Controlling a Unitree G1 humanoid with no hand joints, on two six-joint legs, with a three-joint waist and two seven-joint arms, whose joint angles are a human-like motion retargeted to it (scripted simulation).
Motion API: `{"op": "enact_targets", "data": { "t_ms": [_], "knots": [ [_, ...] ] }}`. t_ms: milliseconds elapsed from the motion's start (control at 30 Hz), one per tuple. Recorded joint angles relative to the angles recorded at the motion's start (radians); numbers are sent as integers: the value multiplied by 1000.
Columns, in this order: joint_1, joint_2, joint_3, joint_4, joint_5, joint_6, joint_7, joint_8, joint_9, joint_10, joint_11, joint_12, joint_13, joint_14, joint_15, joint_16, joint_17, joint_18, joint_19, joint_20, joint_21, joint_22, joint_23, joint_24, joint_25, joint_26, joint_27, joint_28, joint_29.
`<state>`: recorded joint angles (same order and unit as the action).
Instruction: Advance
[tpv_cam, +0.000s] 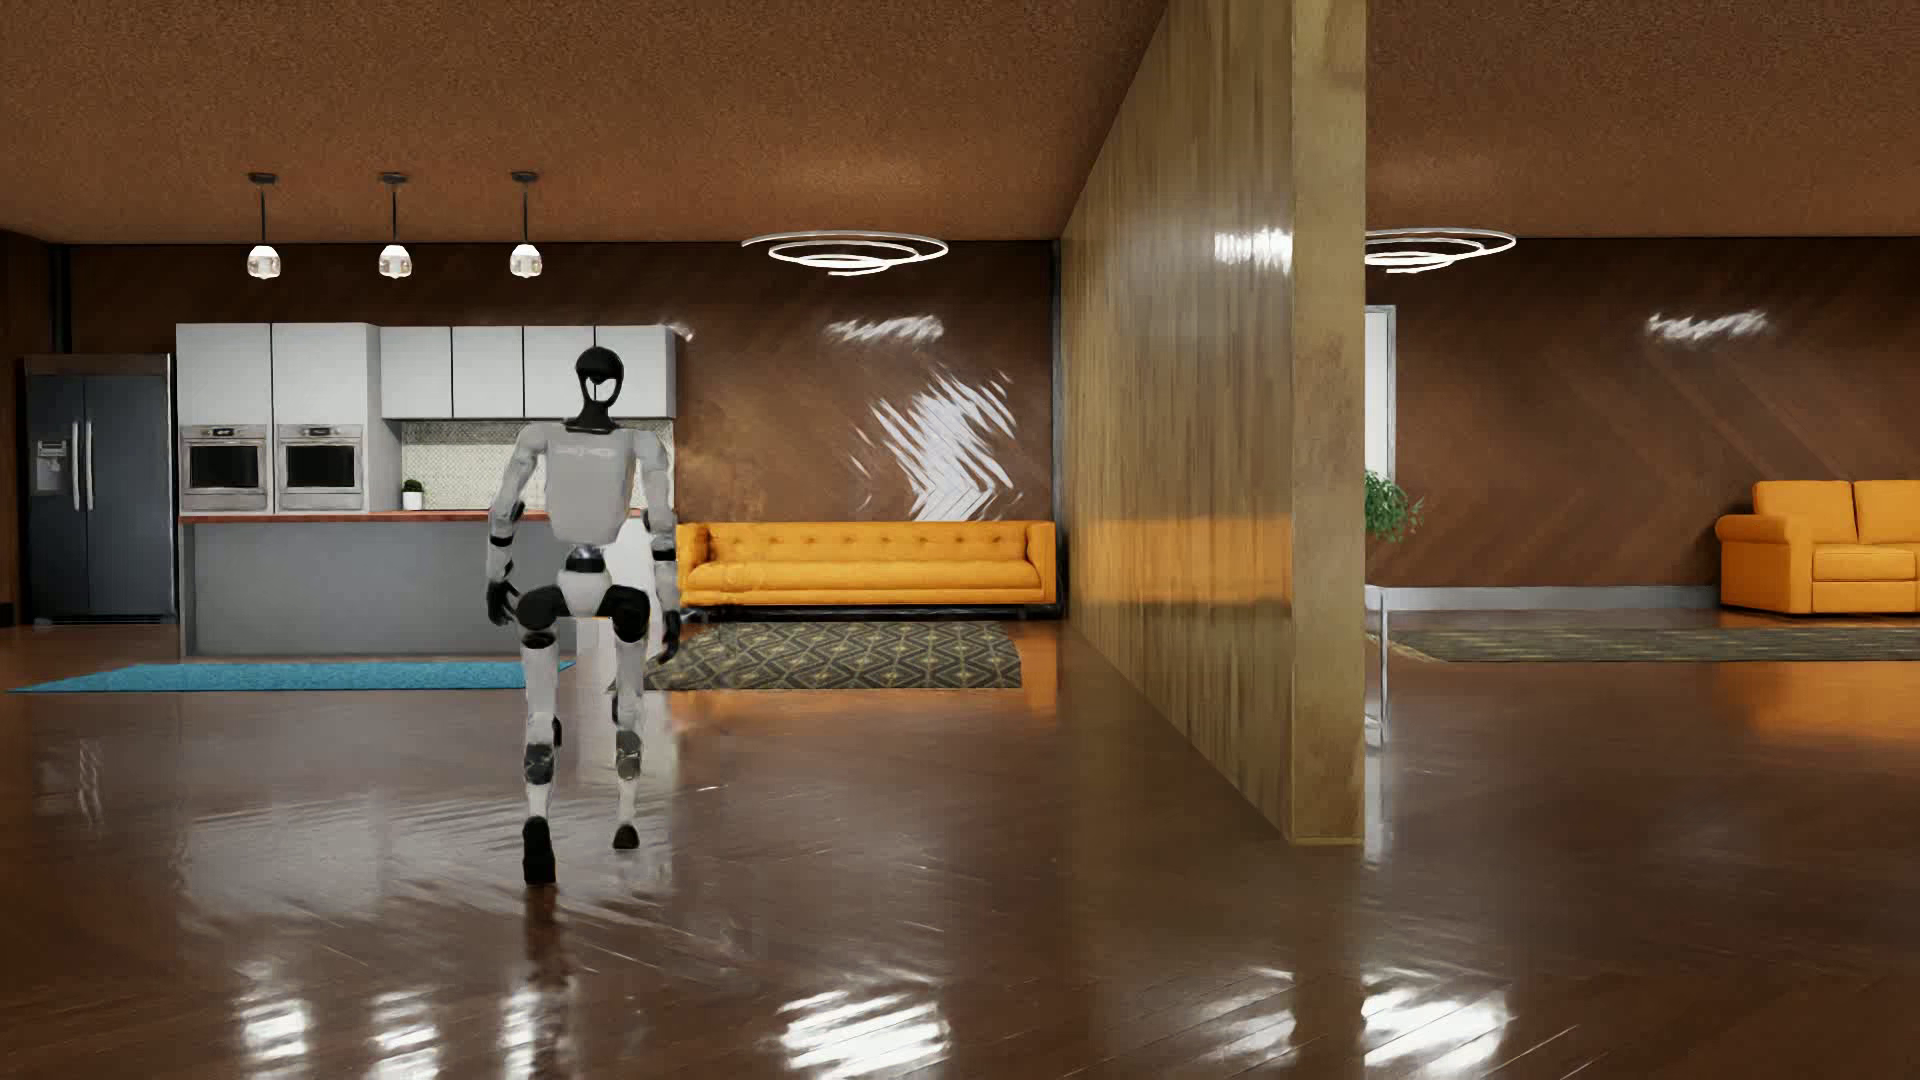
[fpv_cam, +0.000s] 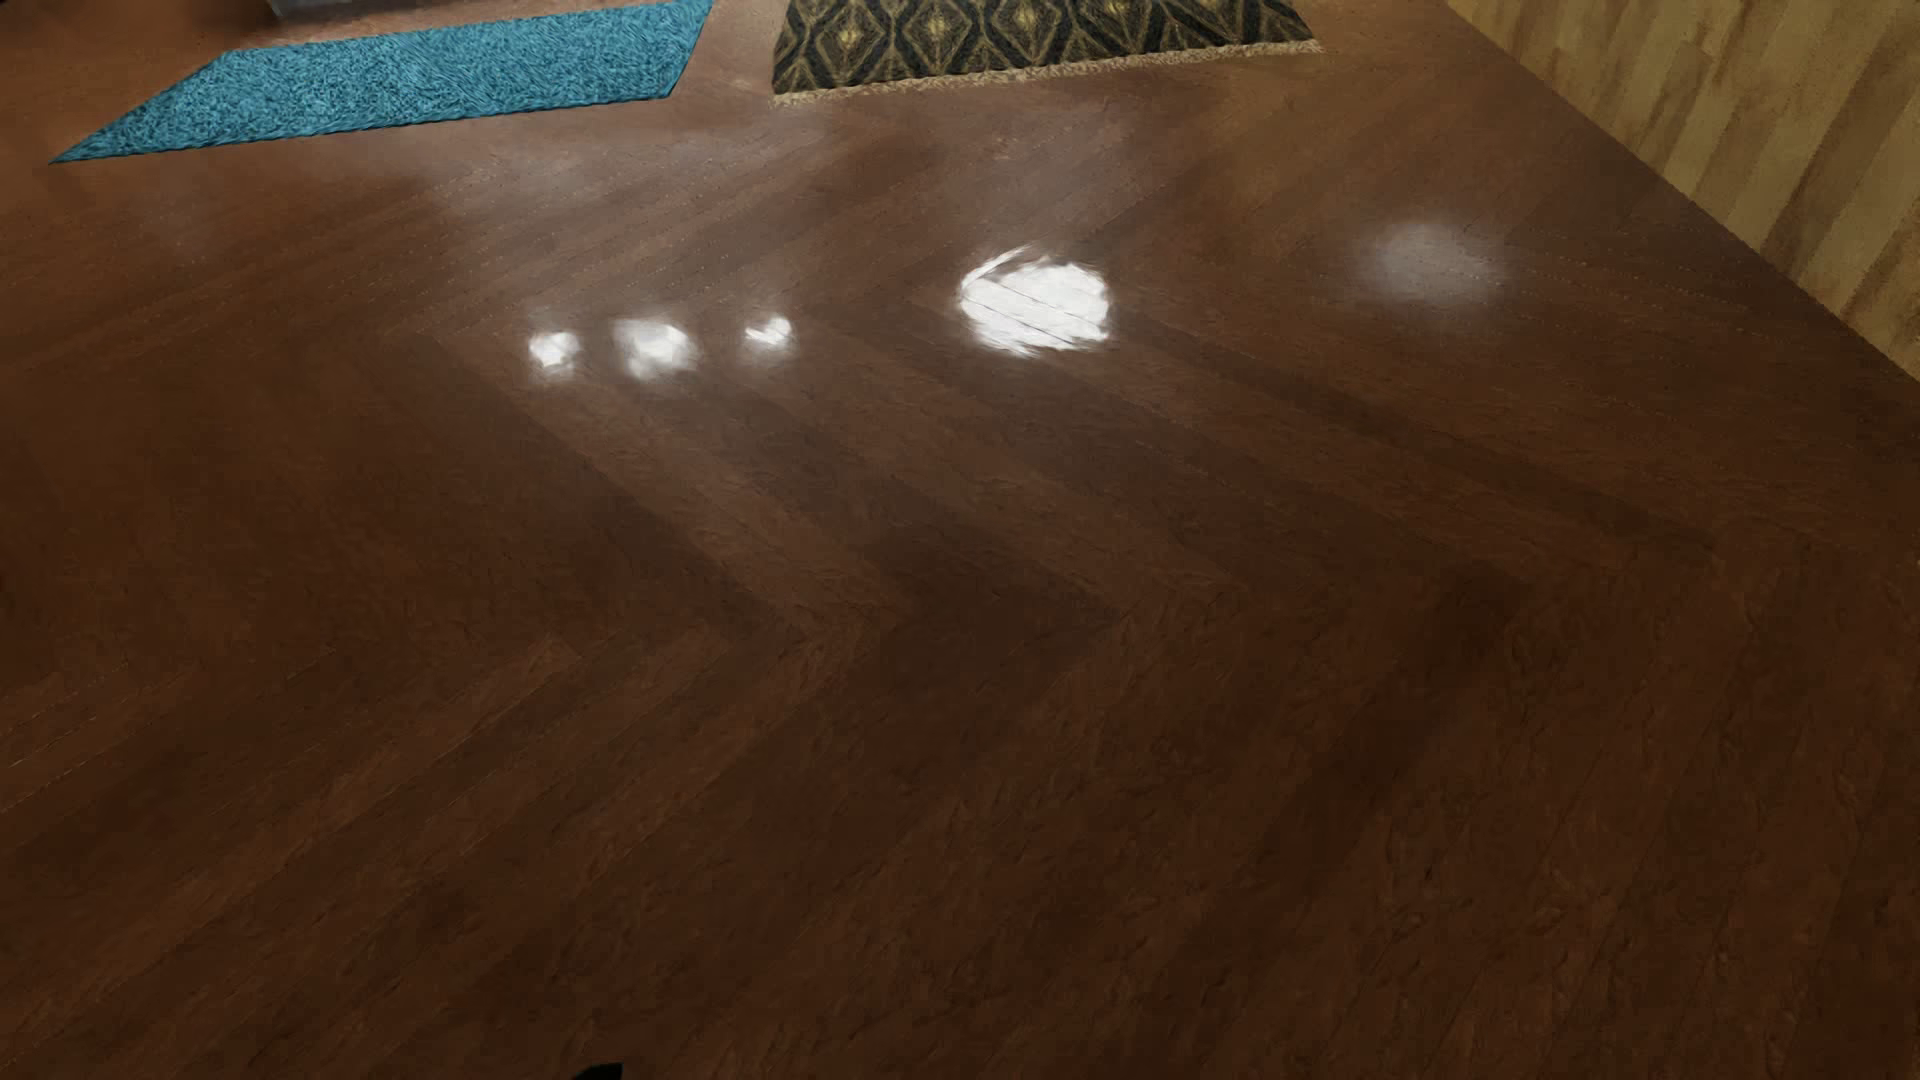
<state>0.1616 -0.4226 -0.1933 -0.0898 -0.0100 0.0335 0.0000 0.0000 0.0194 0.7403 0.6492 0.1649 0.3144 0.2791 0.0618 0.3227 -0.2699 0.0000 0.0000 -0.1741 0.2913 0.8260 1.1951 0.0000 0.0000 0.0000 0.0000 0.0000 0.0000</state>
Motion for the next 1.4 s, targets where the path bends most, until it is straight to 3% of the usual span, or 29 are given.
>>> {"op": "enact_targets", "data": {
  "t_ms": [33, 67, 133, 200, 300, 333, 400, 433, 467, 500, 533, 567, 600, 667, 700, 800, 867, 900, 933, 967, 1000, 1067, 1133, 1167, 1233, 1300, 1400],
  "knots": [
    [-113, 32, 20, -14, 18, -10, 0, 0, -3, 175, 4, 15, -12, 105, -43, -6, -1, 0, 0, -34, -4, 16, -10, 0, 0, 0, 0, 0, 0],
    [-214, 81, 56, -20, 37, -20, 0, 0, 5, 335, 0, 26, -26, 109, -81, -2, -3, 0, 0, -76, 5, 33, -31, 0, 0, 0, 0, 0, 0],
    [-380, 230, 139, -14, 53, -41, 0, 0, 20, 502, -50, 65, -60, -1, -122, -10, -14, 0, 0, -121, 11, 57, -87, 0, 0, 0, 0, 0, 0],
    [-517, 361, 239, -10, 35, -68, 0, 0, 32, 409, -92, 106, -112, 39, -159, -14, -31, 0, 0, -163, 3, 76, -148, 0, 0, 0, 0, 0, 0],
    [-605, 529, 344, -1, 4, -89, 0, 0, 36, -47, -145, 158, -181, 236, -229, -12, -63, 0, 0, -213, -30, 77, -265, 0, 0, 0, 0, 0, 0],
    [-610, 586, 361, 4, 10, -86, 0, 0, 34, -191, -155, 173, -196, 191, -274, -12, -72, 0, 0, -229, -43, 82, -299, 0, 0, 0, 0, 0, 0],
    [-575, 646, 405, -10, -8, -93, 0, 0, 27, -419, -136, 184, -233, -312, -302, -21, -82, 0, 0, -258, -74, 113, -332, 0, 0, 0, 0, 0, 0],
    [-588, 671, 416, -21, -20, -96, 0, 0, 27, -303, -115, 191, -242, -369, -278, -26, -84, 0, 0, -271, -81, 133, -339, 0, 0, 0, 0, 0, 0],
    [-616, 675, 411, -48, -30, -102, 0, 0, 22, -292, -61, 194, -243, -174, -211, -31, -84, 0, 0, -285, -89, 150, -334, 0, 0, 0, 0, 0, 0],
    [-629, 670, 403, -75, -44, -115, 0, 0, 14, -255, 1, 200, -230, -39, -77, -37, -76, 0, 0, -288, -95, 174, -320, 0, 0, 0, 0, 0, 0],
    [-614, 637, 378, -101, -63, -125, 0, 0, 8, -204, 135, 204, -203, 10, 126, -38, -65, 0, 0, -288, -96, 194, -291, 0, 0, 0, 0, 0, 0],
    [-576, 542, 371, -120, -88, -141, 0, 0, 2, -182, 303, 200, -184, -27, 290, -31, -57, 0, 0, -275, -75, 191, -269, 0, 0, 0, 0, 0, 0],
    [-542, 427, 343, -147, -104, -151, 0, 0, 2, -169, 474, 189, -178, -66, 303, -25, -54, 0, 0, -269, -35, 185, -244, 0, 0, 0, 0, 0, 0],
    [-380, 256, 282, -157, -94, -139, 0, 0, 21, -199, 697, 166, -158, -178, -48, -15, -46, 0, 0, -222, 11, 142, -204, 0, 0, 0, 0, 0, 0],
    [-297, 175, 239, -153, -87, -131, 0, 0, 27, -221, 722, 144, -146, -242, -111, -7, -42, 0, 0, -208, 26, 131, -177, 0, 0, 0, 0, 0, 0],
    [-67, 16, 91, -97, -76, -96, 0, 0, 30, -305, 457, 87, -89, -442, -98, 30, -37, 0, 0, -171, 40, 54, -151, 0, 0, 0, 0, 0, 0],
    [24, -24, 30, -70, -85, -84, 0, 0, 17, -324, 76, 38, -46, -553, 2, 53, -36, 0, 0, -145, 7, -3, -183, 0, 0, 0, 0, 0, 0],
    [49, -23, 4, -63, -93, -82, 0, 0, -1, -323, -62, 11, -33, -585, -9, 62, -36, 0, 0, -128, 15, -19, -169, 0, 0, 0, 0, 0, 0],
    [79, -1, -15, -40, -93, -76, 0, 0, -11, -319, -456, -17, -20, -597, 116, 66, -34, 0, 0, -105, 19, -30, -158, 0, 0, 0, 0, 0, 0],
    [91, -33, -24, -30, -92, -70, 0, 0, -17, -311, -210, -38, -14, -564, 40, 63, -33, 0, 0, -80, 20, -30, -139, 0, 0, 0, 0, 0, 0],
    [122, -52, -28, -8, -78, -61, 0, 0, -14, -295, -131, -51, -7, -499, 39, 59, -29, 0, 0, -67, 44, -24, -105, 0, 0, 0, 0, 0, 0],
    [117, -55, -27, 7, -52, -35, 0, 0, -15, -133, 9, -24, -13, -198, 63, 33, -21, 0, 0, -48, 99, -3, -28, 0, 0, 0, 0, 0, 0],
    [-47, -3, -20, 34, -17, -38, 0, 0, -24, 165, 76, 1, -11, 99, -57, 26, -16, 0, 0, -102, 82, 9, -51, 0, 0, 0, 0, 0, 0],
    [-166, 47, 2, 41, 12, -44, 0, 0, -12, 345, 81, 9, -21, 192, -118, 34, -12, 0, 0, -148, 91, 6, -72, 0, 0, 0, 0, 0, 0],
    [-325, 190, 69, 36, 33, -59, 0, 0, 12, 546, 42, 28, -57, 33, -174, 16, -21, 0, 0, -169, 92, 26, -118, 0, 0, 0, 0, 0, 0],
    [-465, 334, 181, 18, 25, -83, 0, 0, 25, 486, -38, 63, -117, -62, -192, -3, -37, 0, 0, -185, 76, 45, -146, 0, 0, 0, 0, 0, 0],
    [-592, 501, 312, 14, 6, -101, 0, 0, 43, 70, -113, 141, -186, 152, -264, 4, -66, 0, 0, -216, -1, -13, -259, 0, 0, 0, 0, 0, 0]
  ]
}}
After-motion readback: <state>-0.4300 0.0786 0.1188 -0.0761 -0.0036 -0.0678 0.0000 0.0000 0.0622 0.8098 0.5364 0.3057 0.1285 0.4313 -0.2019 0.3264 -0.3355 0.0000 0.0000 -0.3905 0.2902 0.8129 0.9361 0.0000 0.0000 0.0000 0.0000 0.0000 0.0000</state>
